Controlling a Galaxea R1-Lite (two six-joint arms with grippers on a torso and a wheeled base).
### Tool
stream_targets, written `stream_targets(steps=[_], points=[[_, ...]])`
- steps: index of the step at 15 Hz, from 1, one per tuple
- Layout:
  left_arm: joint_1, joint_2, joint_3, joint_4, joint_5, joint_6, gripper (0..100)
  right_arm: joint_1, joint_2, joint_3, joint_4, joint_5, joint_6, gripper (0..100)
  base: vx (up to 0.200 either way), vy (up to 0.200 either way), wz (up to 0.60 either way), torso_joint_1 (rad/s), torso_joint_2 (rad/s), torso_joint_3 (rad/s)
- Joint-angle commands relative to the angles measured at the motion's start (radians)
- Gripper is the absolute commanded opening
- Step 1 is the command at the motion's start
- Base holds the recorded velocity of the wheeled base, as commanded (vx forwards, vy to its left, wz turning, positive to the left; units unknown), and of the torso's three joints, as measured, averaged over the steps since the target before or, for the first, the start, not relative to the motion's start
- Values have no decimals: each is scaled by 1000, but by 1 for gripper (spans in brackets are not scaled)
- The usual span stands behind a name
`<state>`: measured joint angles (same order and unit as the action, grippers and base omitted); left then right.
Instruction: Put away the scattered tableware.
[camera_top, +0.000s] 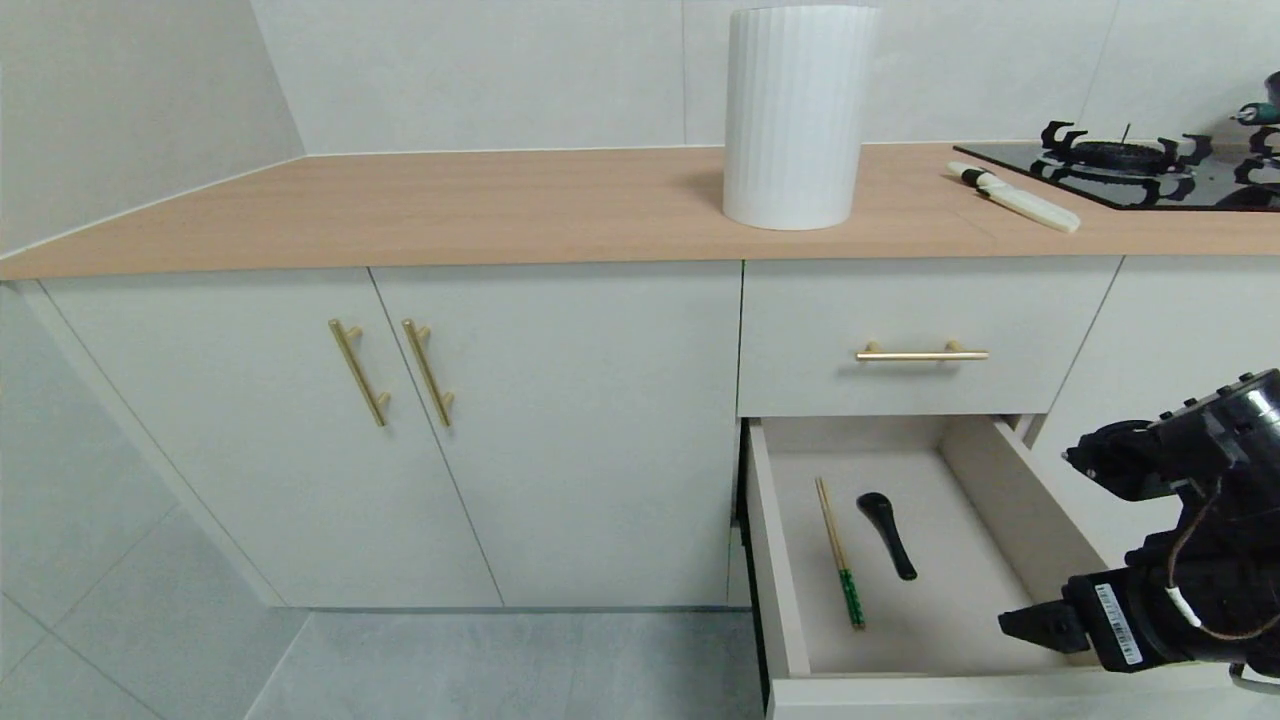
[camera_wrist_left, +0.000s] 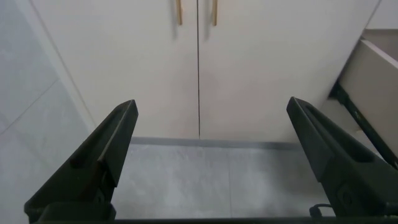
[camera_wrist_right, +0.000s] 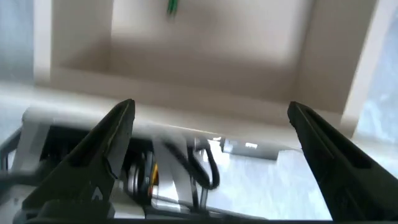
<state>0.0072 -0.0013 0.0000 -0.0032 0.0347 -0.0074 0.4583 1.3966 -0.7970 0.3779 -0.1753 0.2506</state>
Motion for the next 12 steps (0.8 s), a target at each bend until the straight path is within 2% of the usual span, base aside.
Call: stream_targets(steps=[1,4,7,12], points=[[2,1,0,0,1,0,100,25,2,-7,55,17,-4,100,0,0,0,0,0,0],[2,1,0,0,1,0,100,42,81,-64,211,105,-2,100,0,0,0,0,0,0],[0,1,0,0,1,0,100,43,208,-64,217,145,2,100,0,0,0,0,0,0],[2,1,0,0,1,0,100,34,380,-100,213,117,82,100,0,0,0,0,0,0]])
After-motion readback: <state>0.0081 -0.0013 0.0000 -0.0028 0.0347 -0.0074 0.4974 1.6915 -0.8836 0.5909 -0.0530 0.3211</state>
